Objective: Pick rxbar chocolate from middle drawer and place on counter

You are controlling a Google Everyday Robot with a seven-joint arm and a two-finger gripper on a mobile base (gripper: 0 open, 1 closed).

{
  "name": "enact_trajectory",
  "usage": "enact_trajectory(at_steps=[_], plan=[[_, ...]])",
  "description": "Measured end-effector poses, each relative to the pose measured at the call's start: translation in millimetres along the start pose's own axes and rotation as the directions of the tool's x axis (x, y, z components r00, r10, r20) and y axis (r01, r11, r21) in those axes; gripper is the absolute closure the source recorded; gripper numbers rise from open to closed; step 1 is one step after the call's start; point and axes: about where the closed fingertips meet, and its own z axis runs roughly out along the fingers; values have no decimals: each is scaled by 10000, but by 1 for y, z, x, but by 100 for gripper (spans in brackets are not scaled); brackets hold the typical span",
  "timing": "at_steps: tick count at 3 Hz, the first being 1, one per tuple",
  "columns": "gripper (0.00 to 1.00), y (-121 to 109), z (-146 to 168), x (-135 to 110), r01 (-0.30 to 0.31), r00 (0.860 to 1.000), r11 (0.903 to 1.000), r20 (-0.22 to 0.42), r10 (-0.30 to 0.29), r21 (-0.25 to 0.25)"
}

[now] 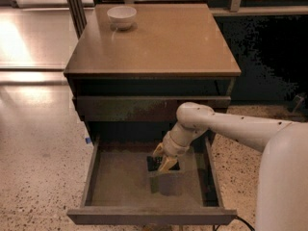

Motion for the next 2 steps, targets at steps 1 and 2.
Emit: enact_trajectory(at_steps=[1, 2], plan=[[100, -22, -86, -35, 755, 9955, 9967, -591, -737, 289], [100, -44, -140, -53, 1075, 9894, 9928, -1035, -1016, 530]])
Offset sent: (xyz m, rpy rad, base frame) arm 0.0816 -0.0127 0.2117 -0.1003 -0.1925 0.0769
